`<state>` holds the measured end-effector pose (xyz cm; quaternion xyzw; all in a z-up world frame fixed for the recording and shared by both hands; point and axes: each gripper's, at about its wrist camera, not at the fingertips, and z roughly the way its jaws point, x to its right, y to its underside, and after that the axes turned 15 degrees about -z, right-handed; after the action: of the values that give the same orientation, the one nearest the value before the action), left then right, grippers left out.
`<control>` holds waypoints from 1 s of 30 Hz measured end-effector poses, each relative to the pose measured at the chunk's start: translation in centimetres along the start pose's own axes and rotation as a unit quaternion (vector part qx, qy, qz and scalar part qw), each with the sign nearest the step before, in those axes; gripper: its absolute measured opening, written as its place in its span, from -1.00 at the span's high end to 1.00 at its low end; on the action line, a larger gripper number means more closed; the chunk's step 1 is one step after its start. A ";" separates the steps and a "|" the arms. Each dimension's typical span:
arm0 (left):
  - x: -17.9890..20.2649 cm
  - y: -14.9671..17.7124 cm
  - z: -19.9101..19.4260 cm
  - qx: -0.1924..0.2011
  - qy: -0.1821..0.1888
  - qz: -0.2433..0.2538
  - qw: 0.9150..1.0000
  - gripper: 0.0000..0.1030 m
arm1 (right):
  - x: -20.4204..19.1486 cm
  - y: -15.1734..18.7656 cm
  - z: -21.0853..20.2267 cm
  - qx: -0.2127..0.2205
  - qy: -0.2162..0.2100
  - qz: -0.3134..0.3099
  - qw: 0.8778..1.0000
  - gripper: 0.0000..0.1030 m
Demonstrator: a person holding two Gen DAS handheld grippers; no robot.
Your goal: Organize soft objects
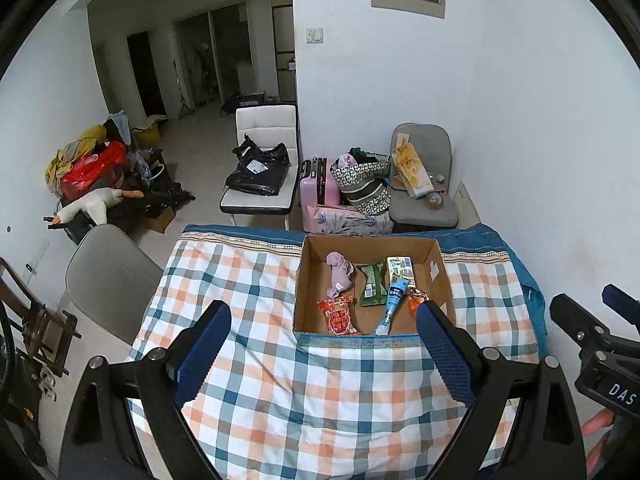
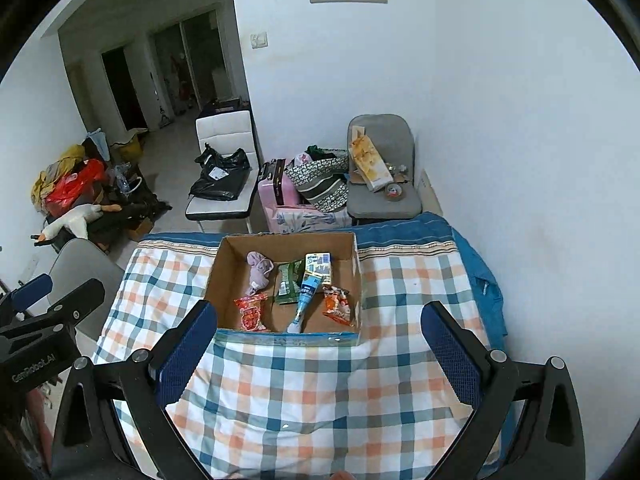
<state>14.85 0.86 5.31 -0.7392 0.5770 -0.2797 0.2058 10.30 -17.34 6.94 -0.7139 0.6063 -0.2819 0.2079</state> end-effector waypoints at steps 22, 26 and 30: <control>-0.4 0.2 0.0 0.005 -0.002 -0.003 1.000 -0.84 | -0.5 0.0 -0.2 -0.005 0.002 -0.006 1.000 -1.00; -0.5 0.3 0.1 0.005 -0.002 -0.001 1.000 -0.84 | -0.6 -0.3 0.1 -0.006 0.003 -0.007 1.000 -1.00; -0.6 0.3 0.1 0.006 -0.002 -0.002 1.000 -0.84 | -0.6 -0.4 0.2 -0.005 0.004 -0.007 1.000 -1.00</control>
<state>14.55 1.34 4.95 -0.7394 0.5738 -0.2821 0.2107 10.73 -16.69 6.95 -0.7182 0.6033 -0.2832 0.2000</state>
